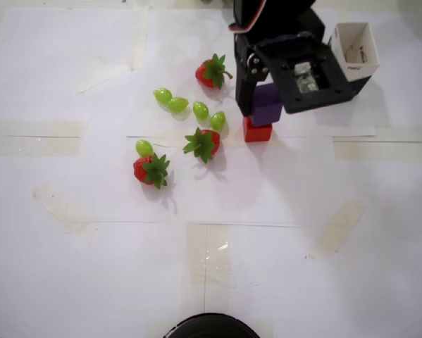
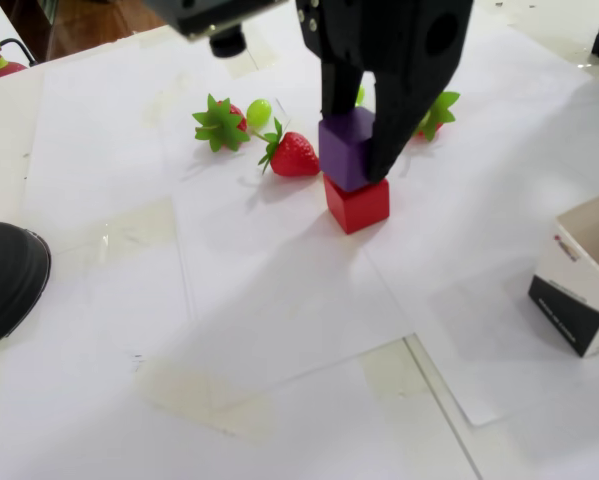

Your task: Put the purple cube on top of the red cube

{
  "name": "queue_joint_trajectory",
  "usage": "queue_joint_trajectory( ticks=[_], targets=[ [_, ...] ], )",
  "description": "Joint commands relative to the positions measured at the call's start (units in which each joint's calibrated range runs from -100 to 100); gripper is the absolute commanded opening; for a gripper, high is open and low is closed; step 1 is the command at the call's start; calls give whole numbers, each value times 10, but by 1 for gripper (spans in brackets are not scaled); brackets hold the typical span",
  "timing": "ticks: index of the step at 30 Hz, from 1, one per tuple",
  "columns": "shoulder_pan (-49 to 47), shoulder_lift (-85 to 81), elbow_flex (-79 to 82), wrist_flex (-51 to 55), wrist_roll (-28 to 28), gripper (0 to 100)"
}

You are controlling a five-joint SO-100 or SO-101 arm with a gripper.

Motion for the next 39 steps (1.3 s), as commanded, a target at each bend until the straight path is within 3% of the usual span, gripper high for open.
queue_joint_trajectory(
  ticks=[1,10,19,25,39],
  targets=[
    [8,-24,5,-17,0,13],
    [6,-17,25,-42,0,17],
    [9,-17,32,-43,2,28],
    [7,-23,30,-54,7,40],
    [-14,-27,25,-53,-10,41]
  ],
)
